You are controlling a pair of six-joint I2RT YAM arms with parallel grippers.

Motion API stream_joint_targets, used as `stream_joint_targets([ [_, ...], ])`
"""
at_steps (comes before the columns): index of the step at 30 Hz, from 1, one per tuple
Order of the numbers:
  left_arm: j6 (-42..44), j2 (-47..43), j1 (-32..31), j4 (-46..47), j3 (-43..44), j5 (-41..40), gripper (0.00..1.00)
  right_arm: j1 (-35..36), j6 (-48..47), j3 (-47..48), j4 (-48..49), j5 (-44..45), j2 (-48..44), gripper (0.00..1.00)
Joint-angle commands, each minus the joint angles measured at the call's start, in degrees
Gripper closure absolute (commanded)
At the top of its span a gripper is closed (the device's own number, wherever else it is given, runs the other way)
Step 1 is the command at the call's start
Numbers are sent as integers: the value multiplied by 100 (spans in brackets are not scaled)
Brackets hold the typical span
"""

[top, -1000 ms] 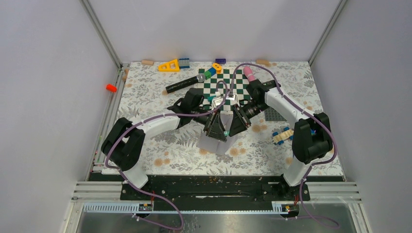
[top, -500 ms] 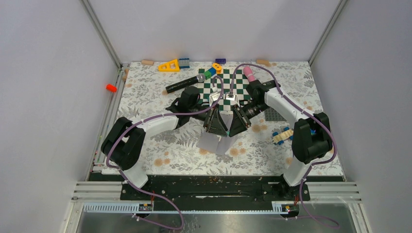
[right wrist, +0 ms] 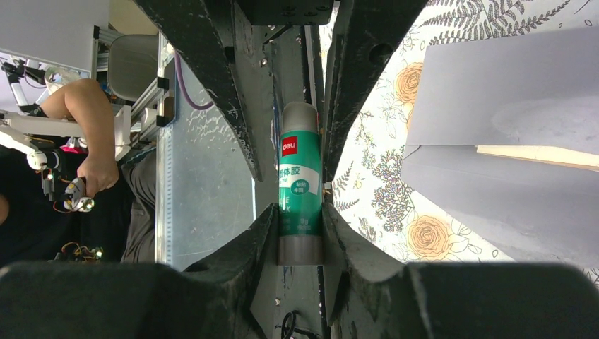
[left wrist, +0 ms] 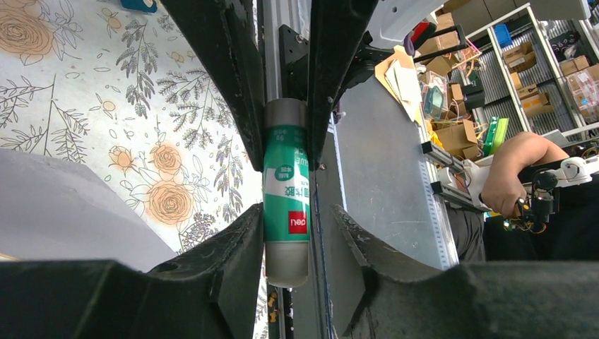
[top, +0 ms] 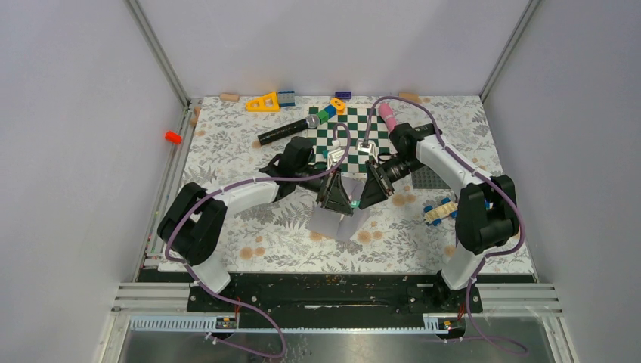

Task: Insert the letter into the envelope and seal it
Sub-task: Place the solid glue at the center of the board.

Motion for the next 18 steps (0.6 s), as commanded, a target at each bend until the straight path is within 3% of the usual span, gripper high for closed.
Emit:
stream_joint_targets([
  [1,99,-10,-20,205,177,43,61,9,-26,-17,-65,-157,53,100],
  [11,-118,1,-15,423,159,115,56,178,-86,45,-158,-93,146,100],
  [18,-110,-18,-18,452,120,137,71,181,-113,76,-184,-100,133,100],
])
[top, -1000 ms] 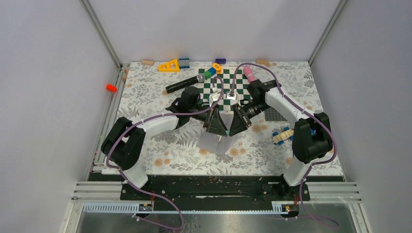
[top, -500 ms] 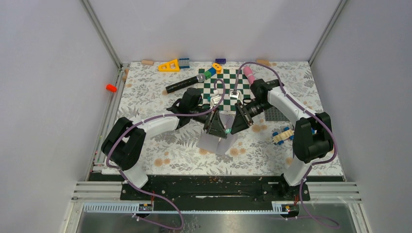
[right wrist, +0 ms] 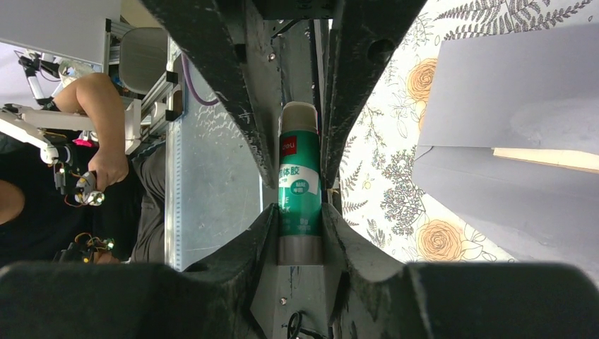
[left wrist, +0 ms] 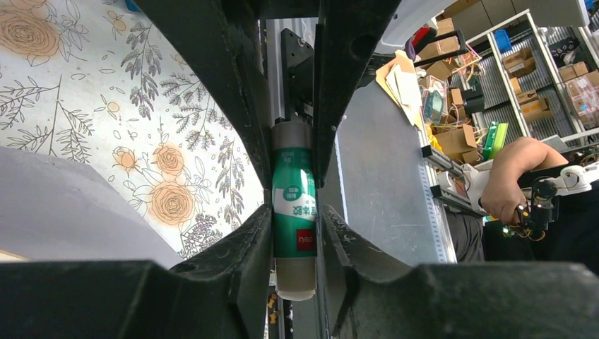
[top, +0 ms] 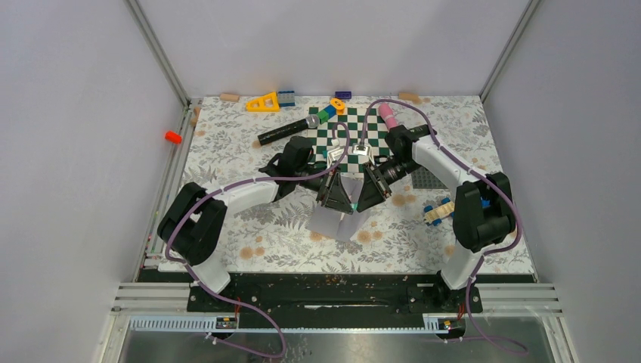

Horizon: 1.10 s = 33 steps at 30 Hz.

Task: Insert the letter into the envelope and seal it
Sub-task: Place the solid glue at the center of the board.

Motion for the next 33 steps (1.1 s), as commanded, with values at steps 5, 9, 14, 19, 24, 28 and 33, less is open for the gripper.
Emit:
stream_joint_targets([
  [5,32,-10,-14,346,116,136,93,40,-83,115,-140,-94,-2,100],
  [9,48,-1,-14,309,140,129,93,39,-39,159,-148,-47,8,79],
  [14,603,-129,308,-497,279,-176,86,-147,651,252,276,358,-156,25],
  [19,1467,-365,1050,-1617,227,-1550,83,-558,1974,-259,1829,1420,-1034,0],
  [24,1956,-589,1411,-2196,-102,-3472,84,-655,2499,-792,3001,2521,-1817,1],
  [28,1950,-564,1466,-2281,-241,-4884,89,-656,2699,-963,3290,2618,-1948,0],
  [33,1566,-400,1520,-2545,-116,-5944,85,-656,2763,-964,3298,2655,-1885,0],
])
